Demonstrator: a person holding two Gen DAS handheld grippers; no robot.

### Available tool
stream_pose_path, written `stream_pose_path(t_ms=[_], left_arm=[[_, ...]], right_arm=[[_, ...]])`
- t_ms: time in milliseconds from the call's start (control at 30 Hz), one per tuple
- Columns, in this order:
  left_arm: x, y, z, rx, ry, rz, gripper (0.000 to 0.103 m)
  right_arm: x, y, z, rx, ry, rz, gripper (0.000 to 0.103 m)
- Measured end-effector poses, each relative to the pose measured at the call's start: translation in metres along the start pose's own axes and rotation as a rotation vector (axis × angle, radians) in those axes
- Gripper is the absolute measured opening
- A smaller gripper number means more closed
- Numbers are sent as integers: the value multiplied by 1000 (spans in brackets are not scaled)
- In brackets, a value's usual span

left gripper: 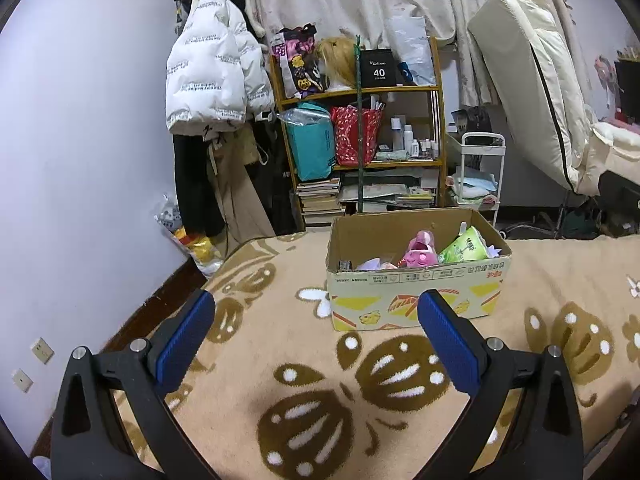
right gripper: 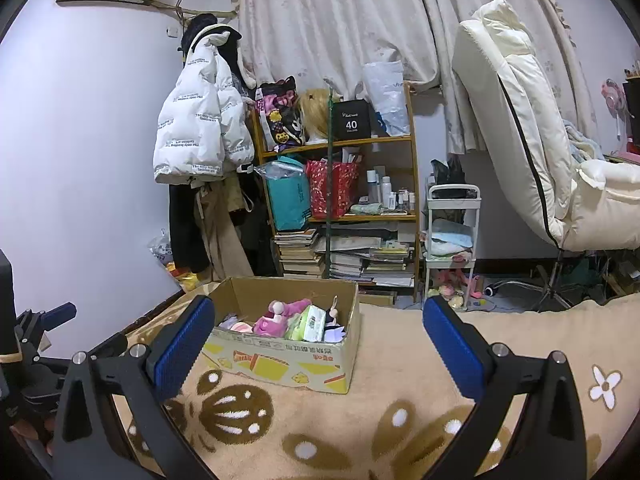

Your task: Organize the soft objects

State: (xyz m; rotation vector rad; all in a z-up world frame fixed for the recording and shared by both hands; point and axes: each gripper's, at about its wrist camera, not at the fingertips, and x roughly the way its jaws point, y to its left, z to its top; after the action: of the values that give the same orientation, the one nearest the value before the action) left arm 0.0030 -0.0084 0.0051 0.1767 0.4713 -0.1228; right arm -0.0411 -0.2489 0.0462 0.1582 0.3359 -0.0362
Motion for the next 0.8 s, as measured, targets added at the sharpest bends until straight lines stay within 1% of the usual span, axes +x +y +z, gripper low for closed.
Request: stream_pose_path(t_ms=[200,300,500,800], left_arm=[[2,2,-1,-9,3,-4,100],[2,2,-2,-12,-3,-19,100],[1,1,-4,-19,-8,-4,100],[0,-1,-4,-9,-15,-2,100]], right_arm=[[2,-2,-1,-1,2,-3,103],[4,-3,-3,-2,8,-12,103],[7,-7,-4,-2,11,-17,103],[11,-14,-8,8,13,-28,103]])
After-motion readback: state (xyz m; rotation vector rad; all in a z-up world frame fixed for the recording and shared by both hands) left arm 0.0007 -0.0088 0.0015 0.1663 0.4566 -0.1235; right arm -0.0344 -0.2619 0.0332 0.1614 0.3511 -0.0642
